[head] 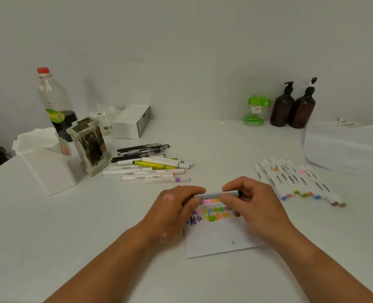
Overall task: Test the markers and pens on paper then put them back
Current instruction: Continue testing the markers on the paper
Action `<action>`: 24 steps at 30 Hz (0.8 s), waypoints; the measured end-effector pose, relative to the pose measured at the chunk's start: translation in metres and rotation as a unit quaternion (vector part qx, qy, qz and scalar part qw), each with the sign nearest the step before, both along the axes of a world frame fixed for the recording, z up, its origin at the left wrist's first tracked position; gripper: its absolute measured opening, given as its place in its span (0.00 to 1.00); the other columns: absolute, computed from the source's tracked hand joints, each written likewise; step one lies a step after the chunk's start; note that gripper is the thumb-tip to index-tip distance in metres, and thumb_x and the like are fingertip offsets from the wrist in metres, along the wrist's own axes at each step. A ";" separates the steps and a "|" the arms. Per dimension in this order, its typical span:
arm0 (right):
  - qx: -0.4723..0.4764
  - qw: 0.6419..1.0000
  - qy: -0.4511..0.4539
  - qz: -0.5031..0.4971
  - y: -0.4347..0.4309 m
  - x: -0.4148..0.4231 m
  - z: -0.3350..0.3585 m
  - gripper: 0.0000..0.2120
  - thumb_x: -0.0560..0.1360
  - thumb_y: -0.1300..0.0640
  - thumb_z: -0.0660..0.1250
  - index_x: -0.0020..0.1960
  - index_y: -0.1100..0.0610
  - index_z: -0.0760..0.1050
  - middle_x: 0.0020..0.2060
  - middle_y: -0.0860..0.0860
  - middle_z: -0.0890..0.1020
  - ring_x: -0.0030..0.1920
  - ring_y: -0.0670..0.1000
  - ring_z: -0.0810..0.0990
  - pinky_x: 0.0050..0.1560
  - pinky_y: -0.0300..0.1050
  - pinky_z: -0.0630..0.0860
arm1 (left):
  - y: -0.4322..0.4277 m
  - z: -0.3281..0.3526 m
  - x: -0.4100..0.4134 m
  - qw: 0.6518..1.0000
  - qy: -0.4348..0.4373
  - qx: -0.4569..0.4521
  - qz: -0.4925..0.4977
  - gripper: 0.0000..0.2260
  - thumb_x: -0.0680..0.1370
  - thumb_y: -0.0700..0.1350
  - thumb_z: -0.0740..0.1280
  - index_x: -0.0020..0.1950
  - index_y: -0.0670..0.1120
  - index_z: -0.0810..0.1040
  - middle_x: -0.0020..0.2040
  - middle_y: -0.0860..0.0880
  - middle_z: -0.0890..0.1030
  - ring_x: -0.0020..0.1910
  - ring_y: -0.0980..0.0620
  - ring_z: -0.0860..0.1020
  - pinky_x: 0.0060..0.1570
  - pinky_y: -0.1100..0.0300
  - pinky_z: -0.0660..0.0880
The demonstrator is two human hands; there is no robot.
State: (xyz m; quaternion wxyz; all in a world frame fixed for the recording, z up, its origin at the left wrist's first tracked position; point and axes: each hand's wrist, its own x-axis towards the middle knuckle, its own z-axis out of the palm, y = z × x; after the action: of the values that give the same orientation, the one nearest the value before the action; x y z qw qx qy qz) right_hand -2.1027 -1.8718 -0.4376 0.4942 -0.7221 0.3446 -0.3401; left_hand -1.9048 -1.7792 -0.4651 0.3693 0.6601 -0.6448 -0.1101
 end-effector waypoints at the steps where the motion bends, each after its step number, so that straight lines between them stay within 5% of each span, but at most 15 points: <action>1: 0.003 1.000 -0.010 0.015 0.000 0.004 0.000 0.07 0.74 0.61 0.77 0.45 0.49 0.83 0.35 0.46 0.85 0.36 0.44 0.83 0.36 0.35 0.77 | 0.000 -0.003 -0.001 1.000 -0.027 -0.009 -0.011 0.12 0.83 0.49 0.61 0.64 0.51 0.79 0.53 0.55 0.81 0.49 0.59 0.78 0.49 0.67 0.74; 9: 0.047 0.993 -0.046 0.101 0.011 0.029 -0.019 0.12 0.65 0.45 0.77 0.44 0.50 0.82 0.30 0.51 0.81 0.31 0.49 0.79 0.33 0.42 0.76 | 0.008 -0.006 -0.003 0.998 -0.034 -0.011 -0.058 0.15 0.84 0.55 0.56 0.54 0.47 0.78 0.42 0.51 0.79 0.39 0.50 0.76 0.41 0.49 0.73; 12: 0.045 0.992 -0.070 0.096 0.009 0.029 -0.025 0.10 0.67 0.46 0.75 0.42 0.51 0.80 0.29 0.52 0.80 0.29 0.50 0.77 0.30 0.43 0.74 | 0.008 -0.004 0.000 0.997 -0.022 0.000 -0.075 0.11 0.82 0.56 0.61 0.58 0.52 0.77 0.40 0.57 0.76 0.38 0.57 0.74 0.40 0.58 0.73; 14: 0.084 0.988 -0.110 0.071 0.005 0.027 -0.028 0.09 0.66 0.47 0.74 0.38 0.51 0.78 0.27 0.53 0.76 0.28 0.52 0.73 0.27 0.45 0.71 | 0.012 -0.005 0.009 0.997 -0.041 0.041 -0.041 0.19 0.76 0.65 0.67 0.63 0.60 0.72 0.41 0.64 0.73 0.43 0.63 0.73 0.39 0.71 0.67; 18: 0.149 0.978 -0.141 0.046 0.001 0.022 -0.027 0.03 0.65 0.53 0.70 0.37 0.52 0.79 0.25 0.52 0.75 0.26 0.51 0.72 0.24 0.42 0.69 | 0.019 -0.012 0.029 0.982 -0.128 0.135 -0.011 0.36 0.63 0.78 0.66 0.66 0.64 0.68 0.47 0.73 0.65 0.54 0.70 0.65 0.51 0.67 0.62; 24: 0.056 0.994 -0.033 0.086 0.017 0.022 -0.022 0.06 0.67 0.50 0.71 0.39 0.52 0.82 0.28 0.55 0.81 0.27 0.50 0.79 0.28 0.41 0.75 | 0.018 -0.009 0.025 0.972 -0.172 0.160 0.006 0.37 0.64 0.79 0.63 0.70 0.64 0.67 0.49 0.64 0.69 0.52 0.60 0.65 0.57 0.57 0.63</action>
State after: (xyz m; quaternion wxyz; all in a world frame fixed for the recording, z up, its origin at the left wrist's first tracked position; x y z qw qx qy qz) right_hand -2.0811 -1.8549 -0.4592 0.5723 -0.7089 0.2830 -0.2998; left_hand -1.8802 -1.7616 -0.4741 0.1435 0.7233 -0.6688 -0.0945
